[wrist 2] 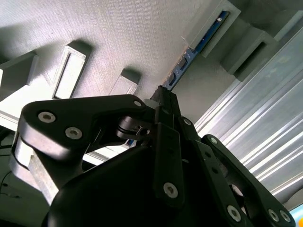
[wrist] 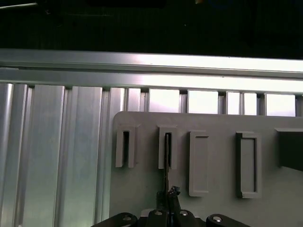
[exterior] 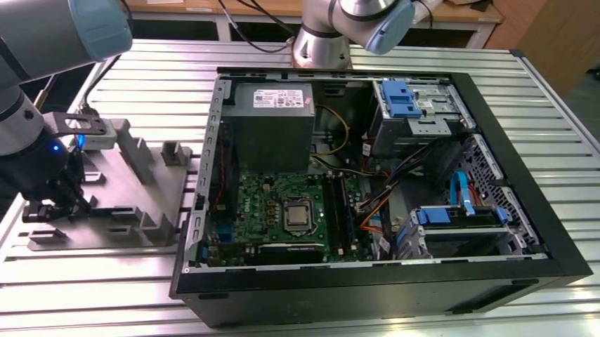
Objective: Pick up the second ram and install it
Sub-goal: 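Pick up the second ram and move it above second insertion slot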
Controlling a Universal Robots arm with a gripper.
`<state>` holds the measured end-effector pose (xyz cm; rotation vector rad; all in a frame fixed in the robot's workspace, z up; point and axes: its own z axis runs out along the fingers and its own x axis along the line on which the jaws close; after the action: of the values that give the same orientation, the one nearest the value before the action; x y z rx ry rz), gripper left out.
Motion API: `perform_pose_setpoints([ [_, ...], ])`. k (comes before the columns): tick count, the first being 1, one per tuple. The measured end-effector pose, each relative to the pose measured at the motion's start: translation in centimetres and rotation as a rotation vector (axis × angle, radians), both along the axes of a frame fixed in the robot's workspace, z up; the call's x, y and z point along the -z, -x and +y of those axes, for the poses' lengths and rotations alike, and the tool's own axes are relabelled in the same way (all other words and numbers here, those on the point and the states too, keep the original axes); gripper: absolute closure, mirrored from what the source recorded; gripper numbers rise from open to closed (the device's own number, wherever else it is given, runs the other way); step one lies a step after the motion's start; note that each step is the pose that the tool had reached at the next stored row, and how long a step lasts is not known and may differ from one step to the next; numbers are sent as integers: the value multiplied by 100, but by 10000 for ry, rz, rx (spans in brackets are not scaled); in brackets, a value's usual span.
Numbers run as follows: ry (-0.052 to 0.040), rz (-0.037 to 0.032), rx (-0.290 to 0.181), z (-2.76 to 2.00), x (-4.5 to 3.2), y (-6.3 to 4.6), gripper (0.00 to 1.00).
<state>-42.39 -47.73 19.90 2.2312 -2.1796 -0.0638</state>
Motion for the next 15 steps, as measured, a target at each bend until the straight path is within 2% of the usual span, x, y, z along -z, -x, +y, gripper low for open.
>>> perform_pose_setpoints([
  [6, -2, -1, -6, 0, -2, 0, 88],
  [10, -4, 1, -4, 0, -70, 0, 88],
  [12, -8, -3, 6, 1, -75, 0, 88],
  [15, -7, -1, 243, 0, -76, 0, 88],
])
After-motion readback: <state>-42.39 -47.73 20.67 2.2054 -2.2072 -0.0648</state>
